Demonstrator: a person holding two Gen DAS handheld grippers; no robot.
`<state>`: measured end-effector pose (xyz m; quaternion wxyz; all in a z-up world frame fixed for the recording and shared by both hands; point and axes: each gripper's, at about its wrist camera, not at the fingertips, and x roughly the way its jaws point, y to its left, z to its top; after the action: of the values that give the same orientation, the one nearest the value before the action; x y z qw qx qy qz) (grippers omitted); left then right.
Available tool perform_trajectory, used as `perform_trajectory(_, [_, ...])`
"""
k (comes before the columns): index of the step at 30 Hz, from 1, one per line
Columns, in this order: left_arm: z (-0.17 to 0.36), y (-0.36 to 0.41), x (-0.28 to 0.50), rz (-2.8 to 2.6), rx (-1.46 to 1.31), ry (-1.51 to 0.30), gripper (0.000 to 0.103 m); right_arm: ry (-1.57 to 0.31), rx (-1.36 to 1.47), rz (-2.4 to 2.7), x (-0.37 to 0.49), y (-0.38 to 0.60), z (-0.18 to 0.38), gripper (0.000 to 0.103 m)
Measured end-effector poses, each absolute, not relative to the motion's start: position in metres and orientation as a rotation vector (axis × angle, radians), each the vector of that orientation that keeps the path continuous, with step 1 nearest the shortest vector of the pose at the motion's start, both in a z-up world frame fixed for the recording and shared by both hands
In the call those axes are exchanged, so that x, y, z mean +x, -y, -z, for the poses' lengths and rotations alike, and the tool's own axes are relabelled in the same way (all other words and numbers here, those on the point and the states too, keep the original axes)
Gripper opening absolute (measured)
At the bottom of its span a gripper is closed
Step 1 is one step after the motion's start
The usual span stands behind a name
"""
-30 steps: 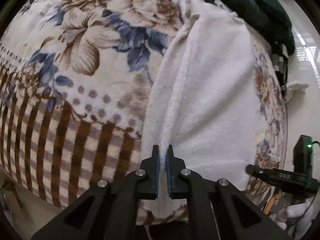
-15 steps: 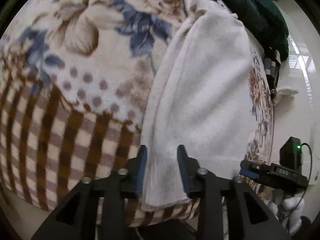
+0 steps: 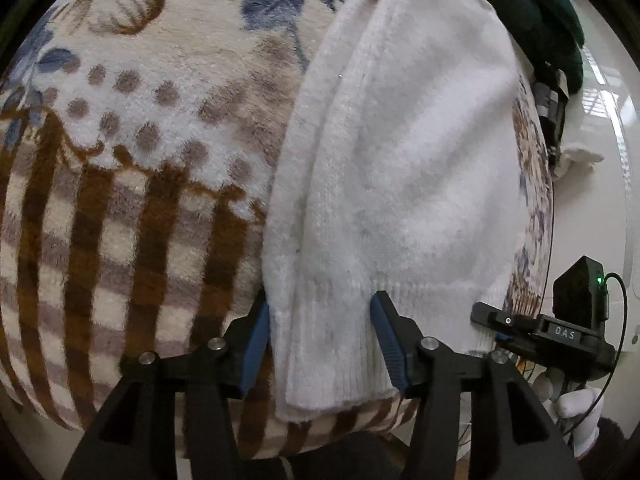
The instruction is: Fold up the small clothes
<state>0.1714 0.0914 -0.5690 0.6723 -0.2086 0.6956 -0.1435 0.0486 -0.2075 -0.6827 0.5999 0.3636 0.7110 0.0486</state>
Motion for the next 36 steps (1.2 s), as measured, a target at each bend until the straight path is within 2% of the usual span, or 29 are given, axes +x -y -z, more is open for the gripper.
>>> perform_trajectory(1, [0.567,-0.092,0.17,0.328,-0.475,-1.556,0.012,-1.643,0.841,-0.114,0.048,0.206,0.681,0.021])
perform_trajectory(4, [0.557,-0.098,0.165,0.334,-0.492,-1.529,0.009,-1.632,0.851,-0.11,0.049,0.209,0.676,0.016])
perform_trajectory(14, [0.478,-0.112,0.186,0.384,-0.649,-1.391,0.008,-1.459,0.914,-0.196,0.059,0.227,0.595,0.011])
perform_trajectory(22, [0.41,-0.11,0.292,0.491,-0.782,-1.184,0.008,-1.199,0.986,-0.261,0.144,0.239,0.511,0.01])
perform_trajectory(29, [0.431,-0.082,0.436,0.444,-0.795,-1.11,0.008,-1.043,0.931,-0.255,0.291,0.262,0.495,0.01])
perform_trajectory(32, [0.46,-0.069,0.497,0.408,-0.785,-1.128,0.009,-1.034,0.883,-0.224,0.37,0.27,0.512,0.01])
perform_trajectory(34, [0.484,-0.066,0.534,0.388,-0.82,-1.171,0.013,-1.053,0.874,-0.224,0.419,0.273,0.532,0.011])
perform_trajectory(36, [0.499,-0.075,0.554,0.37,-0.908,-1.183,0.018,-1.136,0.882,-0.21,0.466,0.279,0.56,0.016])
